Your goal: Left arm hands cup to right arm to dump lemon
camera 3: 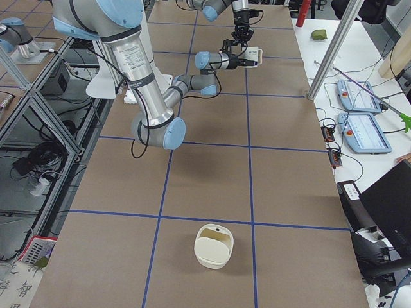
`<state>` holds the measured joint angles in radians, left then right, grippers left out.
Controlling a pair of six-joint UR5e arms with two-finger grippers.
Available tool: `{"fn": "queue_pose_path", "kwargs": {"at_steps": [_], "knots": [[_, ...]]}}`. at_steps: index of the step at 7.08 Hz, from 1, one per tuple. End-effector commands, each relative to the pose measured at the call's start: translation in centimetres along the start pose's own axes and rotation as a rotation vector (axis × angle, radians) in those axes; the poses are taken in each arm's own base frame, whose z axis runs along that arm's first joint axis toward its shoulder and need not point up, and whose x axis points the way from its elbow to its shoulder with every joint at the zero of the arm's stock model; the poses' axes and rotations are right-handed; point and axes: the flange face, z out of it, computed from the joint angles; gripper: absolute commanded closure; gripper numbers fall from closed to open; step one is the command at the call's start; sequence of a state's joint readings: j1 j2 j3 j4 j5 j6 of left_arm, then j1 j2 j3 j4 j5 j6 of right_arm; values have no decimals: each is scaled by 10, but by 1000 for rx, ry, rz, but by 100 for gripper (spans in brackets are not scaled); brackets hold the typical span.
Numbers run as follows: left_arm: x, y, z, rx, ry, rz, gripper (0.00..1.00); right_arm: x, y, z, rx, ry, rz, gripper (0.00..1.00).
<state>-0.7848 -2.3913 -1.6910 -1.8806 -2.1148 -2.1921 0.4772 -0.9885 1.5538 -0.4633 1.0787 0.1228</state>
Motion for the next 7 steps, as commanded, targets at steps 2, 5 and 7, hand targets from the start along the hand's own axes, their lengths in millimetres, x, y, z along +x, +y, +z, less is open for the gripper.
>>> {"fn": "queue_pose_path", "kwargs": {"at_steps": [2, 5, 7], "knots": [[-2, 4, 2, -7, -2, 13, 100, -2, -2, 0, 3, -2, 2, 11], [-8, 5, -7, -46, -18, 148, 0, -7, 3, -2, -5, -8, 40, 74], [-10, -36, -25, -42, -38, 236, 0, -4, 7, -2, -14, -2, 173, 87]]}}
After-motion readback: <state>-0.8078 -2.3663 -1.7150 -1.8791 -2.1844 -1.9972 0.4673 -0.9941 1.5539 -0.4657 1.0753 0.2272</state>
